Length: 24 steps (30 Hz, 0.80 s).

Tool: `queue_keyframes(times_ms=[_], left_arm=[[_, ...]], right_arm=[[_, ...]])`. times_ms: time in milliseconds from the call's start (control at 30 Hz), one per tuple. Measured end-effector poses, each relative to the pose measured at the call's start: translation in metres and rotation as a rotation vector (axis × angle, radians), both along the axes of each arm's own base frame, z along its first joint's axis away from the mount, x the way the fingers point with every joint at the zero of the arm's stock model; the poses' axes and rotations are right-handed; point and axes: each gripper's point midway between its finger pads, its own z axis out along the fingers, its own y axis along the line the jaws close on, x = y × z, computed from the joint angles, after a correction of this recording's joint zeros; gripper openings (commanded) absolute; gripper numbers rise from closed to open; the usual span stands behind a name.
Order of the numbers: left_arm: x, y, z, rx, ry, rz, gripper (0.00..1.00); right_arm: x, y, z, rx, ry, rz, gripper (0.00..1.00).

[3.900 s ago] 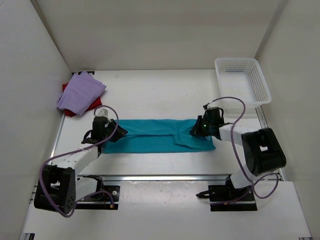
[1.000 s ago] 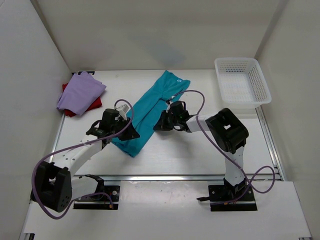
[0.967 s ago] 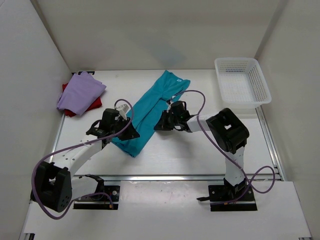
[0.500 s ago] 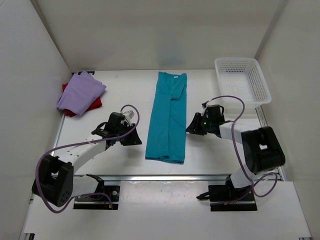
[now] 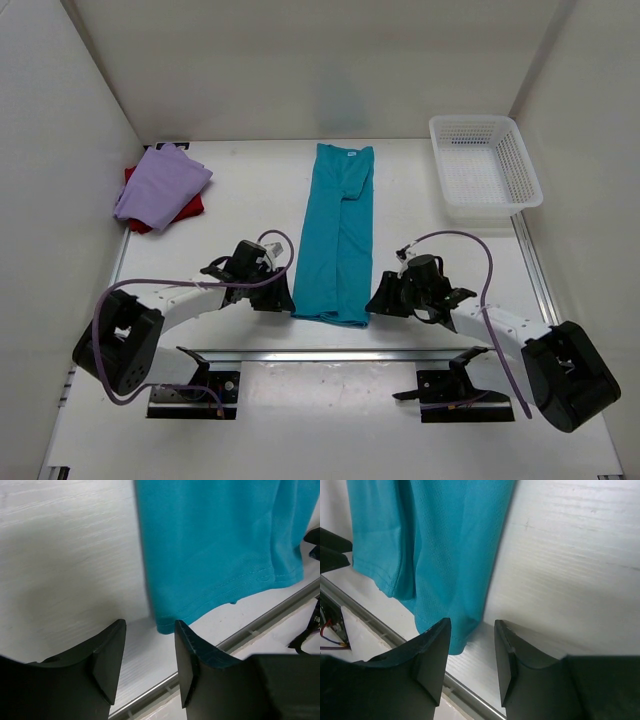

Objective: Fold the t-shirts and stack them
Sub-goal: Grab the bottom of the folded rectangular tshirt with both arms

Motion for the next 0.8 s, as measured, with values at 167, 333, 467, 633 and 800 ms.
queue_keyframes(times_ms=[167, 333, 467, 633, 800], left_arm=[[0.001, -0.007, -0.003, -0.020, -0.002, 0.002, 0.44], [0.002, -0.013, -0.001, -0.045, -0.013, 0.000, 0.52], [0.002, -0.017, 0.000, -0.068, -0.015, 0.005, 0.43], [-0.003, -0.018, -0.007, -0.077, 0.009, 0.009, 0.10], [-0.005, -0.019, -0.008, -0.076, 0.010, 0.004, 0.00]], right_arm=[[-0.009, 0.008, -0.001, 0.037, 0.011, 0.008, 0.34], [-0.018, 0.012, -0.002, 0.059, 0.030, 0.016, 0.29], [-0.024, 0.012, -0.005, 0.068, 0.049, 0.015, 0.19], [-0.030, 0.015, -0.008, 0.068, 0.067, 0.023, 0.04], [-0.035, 0.016, -0.009, 0.065, 0.071, 0.032, 0.01]])
